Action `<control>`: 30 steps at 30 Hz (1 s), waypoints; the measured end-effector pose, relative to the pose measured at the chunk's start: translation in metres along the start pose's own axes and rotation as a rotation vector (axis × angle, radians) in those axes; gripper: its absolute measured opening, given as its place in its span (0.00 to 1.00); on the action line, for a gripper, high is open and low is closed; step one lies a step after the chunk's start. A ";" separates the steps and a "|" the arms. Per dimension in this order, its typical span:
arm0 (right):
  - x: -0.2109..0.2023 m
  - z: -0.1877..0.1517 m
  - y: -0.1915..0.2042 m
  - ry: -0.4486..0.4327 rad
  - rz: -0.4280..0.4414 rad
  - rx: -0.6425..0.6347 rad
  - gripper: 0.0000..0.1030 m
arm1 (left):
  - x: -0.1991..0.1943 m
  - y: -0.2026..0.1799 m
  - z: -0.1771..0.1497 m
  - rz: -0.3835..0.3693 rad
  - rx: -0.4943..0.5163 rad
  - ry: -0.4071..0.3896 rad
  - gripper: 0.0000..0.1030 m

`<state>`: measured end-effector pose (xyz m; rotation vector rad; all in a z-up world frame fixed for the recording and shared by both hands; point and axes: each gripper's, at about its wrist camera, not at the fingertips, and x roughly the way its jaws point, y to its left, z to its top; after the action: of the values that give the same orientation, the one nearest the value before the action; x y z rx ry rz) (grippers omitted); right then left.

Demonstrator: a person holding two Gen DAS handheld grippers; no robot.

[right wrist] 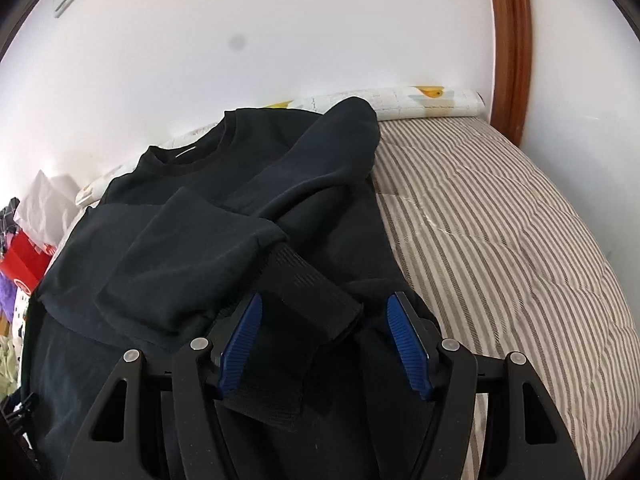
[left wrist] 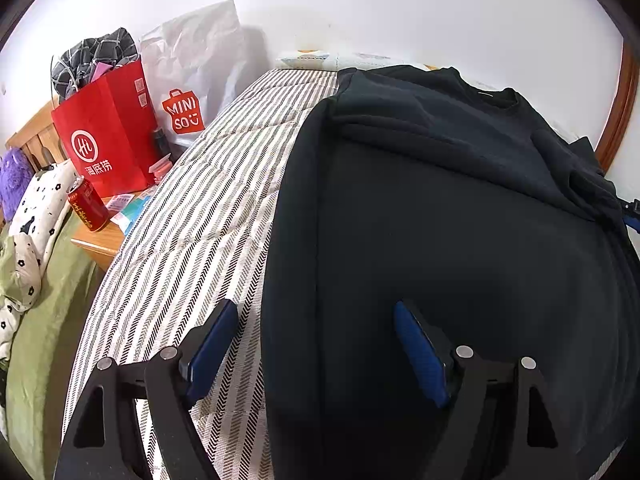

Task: Fold small clothes
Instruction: 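Lay the sleeve across the body and open the right gripper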

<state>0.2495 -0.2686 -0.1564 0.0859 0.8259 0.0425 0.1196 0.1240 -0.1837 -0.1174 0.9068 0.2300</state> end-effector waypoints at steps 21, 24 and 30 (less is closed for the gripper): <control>-0.003 0.046 0.209 0.012 0.318 -0.135 0.07 | -0.011 0.006 0.029 -0.030 0.036 -0.017 0.77; 0.010 0.049 0.237 0.034 0.369 -0.146 0.13 | -0.011 0.002 0.036 -0.048 0.037 -0.016 0.77; -0.002 0.043 0.228 -0.001 0.405 -0.241 0.47 | -0.002 -0.028 0.056 -0.122 0.070 -0.016 0.77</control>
<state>0.2786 -0.0441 -0.1050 0.0249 0.7866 0.5222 0.1685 0.1072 -0.1475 -0.1054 0.8877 0.0855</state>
